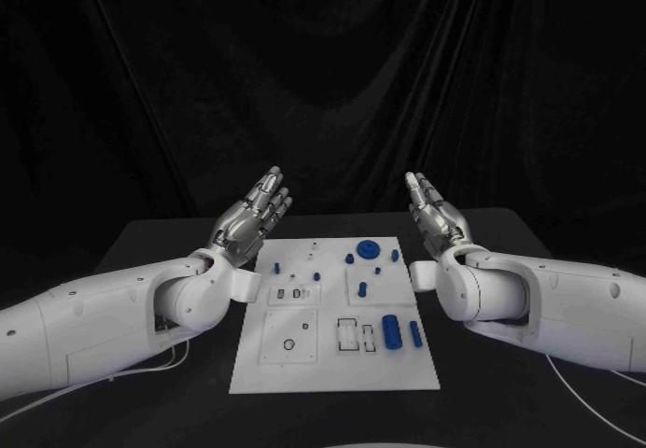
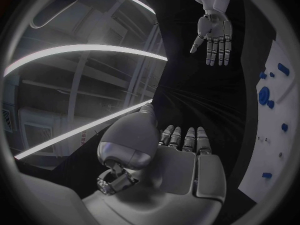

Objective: Assemble the parts on the task board

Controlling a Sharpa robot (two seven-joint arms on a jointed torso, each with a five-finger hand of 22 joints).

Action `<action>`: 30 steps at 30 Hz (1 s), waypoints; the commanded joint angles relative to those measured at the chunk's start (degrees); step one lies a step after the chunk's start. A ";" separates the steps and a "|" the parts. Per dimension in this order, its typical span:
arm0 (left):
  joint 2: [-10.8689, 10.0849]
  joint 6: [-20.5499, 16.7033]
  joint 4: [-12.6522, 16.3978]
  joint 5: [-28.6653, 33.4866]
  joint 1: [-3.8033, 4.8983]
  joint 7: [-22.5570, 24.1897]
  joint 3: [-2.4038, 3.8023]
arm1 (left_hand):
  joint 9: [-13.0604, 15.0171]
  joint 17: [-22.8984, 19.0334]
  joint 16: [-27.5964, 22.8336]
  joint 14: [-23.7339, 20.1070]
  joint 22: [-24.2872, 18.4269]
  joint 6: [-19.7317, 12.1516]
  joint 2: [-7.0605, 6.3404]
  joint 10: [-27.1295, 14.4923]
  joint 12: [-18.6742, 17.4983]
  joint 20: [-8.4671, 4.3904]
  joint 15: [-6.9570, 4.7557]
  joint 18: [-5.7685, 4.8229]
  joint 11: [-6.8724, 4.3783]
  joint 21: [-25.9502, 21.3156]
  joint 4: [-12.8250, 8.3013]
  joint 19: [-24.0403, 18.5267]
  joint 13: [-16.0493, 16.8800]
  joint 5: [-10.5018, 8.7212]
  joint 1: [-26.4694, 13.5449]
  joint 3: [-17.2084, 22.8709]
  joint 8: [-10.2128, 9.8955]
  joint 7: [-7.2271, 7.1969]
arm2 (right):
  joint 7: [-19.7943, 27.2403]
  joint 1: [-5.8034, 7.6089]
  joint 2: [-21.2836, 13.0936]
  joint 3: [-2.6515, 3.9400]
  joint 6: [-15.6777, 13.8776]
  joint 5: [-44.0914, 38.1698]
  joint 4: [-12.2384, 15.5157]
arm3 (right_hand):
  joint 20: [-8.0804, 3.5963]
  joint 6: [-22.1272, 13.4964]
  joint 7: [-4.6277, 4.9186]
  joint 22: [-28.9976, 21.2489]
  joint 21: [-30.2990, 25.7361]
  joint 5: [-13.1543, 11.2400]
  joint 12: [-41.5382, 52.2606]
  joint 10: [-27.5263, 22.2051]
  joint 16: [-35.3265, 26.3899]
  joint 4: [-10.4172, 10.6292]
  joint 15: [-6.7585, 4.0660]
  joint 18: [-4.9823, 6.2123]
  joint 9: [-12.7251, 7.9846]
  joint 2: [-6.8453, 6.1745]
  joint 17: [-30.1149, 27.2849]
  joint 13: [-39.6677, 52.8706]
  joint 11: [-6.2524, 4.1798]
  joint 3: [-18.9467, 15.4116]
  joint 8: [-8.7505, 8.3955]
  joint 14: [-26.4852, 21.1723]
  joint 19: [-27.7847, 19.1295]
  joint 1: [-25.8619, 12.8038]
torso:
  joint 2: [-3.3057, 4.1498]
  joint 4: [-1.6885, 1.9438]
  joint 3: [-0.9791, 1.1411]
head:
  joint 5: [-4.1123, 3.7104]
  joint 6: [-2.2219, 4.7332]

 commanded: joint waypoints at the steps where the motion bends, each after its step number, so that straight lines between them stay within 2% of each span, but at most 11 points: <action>1: -0.57 5.01 0.31 1.23 -0.09 7.96 0.03 | 0.11 -0.41 -0.55 0.28 -0.85 1.22 -0.29 0.37 -0.81 4.94 -1.04 2.13 2.05 -0.53 0.69 0.34 -0.62 2.95 2.19 1.30 0.30 0.78 | -2.49 0.24 0.07 0.05 4.22 -4.54 -0.20 | 0.39 0.40 1.34 -0.13 -1.20 0.12 0.60 -0.40 -0.64 -0.41 -5.91 -0.55 0.36 -0.45 -0.59 0.60 1.68 -0.60 -0.07 0.53 0.56 1.97 | -0.06 0.08 -0.03 | -0.36 -1.48; 2: -0.95 4.87 0.49 1.16 -0.09 7.78 0.03 | 0.12 -0.41 -0.55 0.28 -0.85 1.35 -0.30 0.37 -0.81 5.63 -0.89 2.52 2.39 -0.53 0.69 0.34 -0.62 3.36 2.50 1.37 0.32 0.94 | -2.92 0.39 0.14 0.06 4.63 -4.83 -0.39 | 1.03 0.49 1.65 -0.13 -1.20 0.18 0.60 -0.40 -0.64 -0.40 -5.32 -0.55 0.37 -0.52 -0.59 0.60 1.99 -0.51 -0.06 0.53 0.56 2.16 | -0.01 0.04 -0.02 | -0.34 -1.94; 3: -1.28 4.82 0.61 0.90 -0.09 7.59 0.03 | 0.25 -0.41 -0.55 0.28 -0.85 2.18 -0.29 0.43 -0.78 7.80 -0.42 2.98 4.14 -0.53 0.69 0.34 -0.59 4.83 3.57 1.74 0.51 1.79 | -3.26 0.57 0.19 0.06 5.02 -5.20 -0.56 | 4.01 1.01 2.86 -0.13 -1.20 0.83 1.12 -0.33 -0.64 -0.50 -2.00 -0.74 0.45 -0.85 -0.59 0.66 3.21 -0.06 0.03 0.53 0.56 3.39 | -0.01 0.04 -0.01 | -0.33 -2.01; 5: -2.03 4.92 0.75 -0.28 -0.09 7.28 0.03 | 0.37 -0.41 -0.55 0.28 -0.85 2.99 -0.26 1.22 -0.17 9.16 0.07 3.55 5.33 -0.53 0.64 0.34 -0.19 7.08 4.93 2.27 0.66 3.35 | -4.07 1.17 0.19 0.06 5.92 -6.52 -0.86 | 5.08 2.08 4.48 -0.13 -1.20 1.56 1.81 -0.18 -0.64 -1.02 -1.45 -0.49 0.63 -1.41 -0.59 0.75 5.16 0.37 0.28 0.53 0.56 4.86 | -0.02 0.07 -0.04 | -0.14 -2.94; 10: -4.42 5.64 1.63 -4.17 -0.07 7.58 0.04 | 0.40 -0.41 -0.55 0.28 -0.82 3.45 -0.40 1.38 0.33 9.71 1.81 4.54 7.23 -0.50 0.61 0.37 -0.07 8.95 7.26 3.03 0.65 2.81 | -6.53 3.71 -0.23 0.06 7.55 -11.97 -0.95 | 10.53 6.11 7.80 0.87 0.22 5.79 4.35 0.90 1.49 -2.98 5.39 -1.29 1.18 -4.40 0.35 1.06 8.18 2.79 1.58 2.26 2.34 13.19 | 0.00 0.01 -0.03 | 0.08 -5.00; 19: -9.28 4.92 4.63 -7.28 0.47 7.64 0.04 | 0.56 -0.41 -0.55 0.28 -0.78 4.77 -1.04 1.60 0.86 8.91 2.39 4.36 8.56 -0.45 0.60 0.42 0.03 9.53 8.72 2.87 0.83 3.29 | -14.41 10.96 -0.74 0.06 11.55 -24.37 -1.62 | 15.42 11.96 11.13 3.22 4.97 8.99 9.10 5.03 7.23 -1.57 10.59 -1.44 1.78 -6.68 1.42 1.63 11.76 5.27 3.21 8.33 10.47 19.71 | 0.31 -0.19 -0.01 | 1.14 -7.15; 22: -10.84 5.28 5.75 -7.51 0.65 7.34 0.05 | 0.51 -0.41 -0.55 0.28 -0.77 4.56 -0.98 1.43 0.77 9.02 2.80 4.00 9.00 -0.43 0.50 0.43 -0.03 10.25 9.50 3.10 0.73 3.53 | -19.24 13.36 -0.11 0.06 14.76 -30.79 -2.61 | 16.43 15.63 12.31 5.66 10.19 9.00 13.51 9.04 11.21 -1.56 10.92 -0.68 2.11 -6.92 2.30 2.13 13.49 5.10 4.20 13.90 20.14 20.75 | 1.13 0.05 0.00 | 1.00 -6.72; 24: -11.94 5.44 6.68 -7.61 0.79 7.25 0.05 | 0.47 -0.41 -0.55 0.28 -0.73 4.34 -0.94 1.30 0.64 9.09 3.18 3.82 9.15 -0.39 0.47 0.47 -0.08 10.56 9.77 3.18 0.66 3.21 | -22.05 14.73 0.68 0.06 17.30 -36.61 -3.58 | 18.15 25.29 13.90 7.66 15.14 9.00 18.22 14.93 19.90 -1.68 12.72 -0.54 3.48 -7.12 4.29 2.55 15.21 4.69 6.97 27.76 30.90 21.25 | 1.47 0.07 -0.03 | 0.86 -6.70; 27: -12.84 5.75 7.45 -7.68 0.96 6.85 0.05 | 0.51 -0.41 -0.55 0.28 -0.68 4.57 -0.95 1.34 0.70 9.13 3.37 3.66 9.13 -0.33 0.41 0.53 -0.06 10.78 10.02 3.25 0.70 3.05 | -25.37 16.01 2.27 0.06 20.51 -46.84 -5.62 | 18.12 31.68 14.43 8.35 18.15 9.77 20.67 21.59 23.89 -4.17 12.44 -0.42 4.02 -6.36 5.47 2.88 16.15 5.42 7.75 41.36 42.26 24.48 | 2.09 0.20 -0.17 | 0.44 -7.30; 29: -13.13 6.26 7.64 -7.71 1.06 6.41 0.05 | 0.49 -0.41 -0.55 0.28 -0.67 4.51 -0.92 1.31 0.68 9.17 3.46 3.60 9.19 -0.32 0.38 0.54 -0.07 10.97 10.15 3.30 0.68 3.08 | -27.17 16.59 4.06 0.06 22.56 -56.42 -8.04 | 16.70 34.16 13.91 8.90 20.09 9.19 20.70 24.54 26.26 -5.14 10.71 -0.32 4.16 -6.04 6.69 3.05 15.66 5.98 7.89 49.99 49.21 25.96 | 2.55 0.48 -0.23 | 0.00 -6.99; 30: -13.21 6.47 7.67 -7.72 1.09 6.24 0.05 | 0.49 -0.41 -0.55 0.28 -0.67 4.46 -0.89 1.29 0.65 9.20 3.53 3.56 9.20 -0.31 0.37 0.55 -0.08 11.07 10.23 3.35 0.67 3.09 | -27.72 16.72 4.86 0.06 23.33 -60.49 -9.15 | 14.23 36.60 13.88 9.94 22.64 5.97 21.19 27.62 28.99 -5.67 7.79 -0.11 4.40 -5.68 8.15 3.13 15.83 7.00 8.40 57.12 55.12 27.32 | 2.67 0.50 -0.22 | -0.06 -6.89</action>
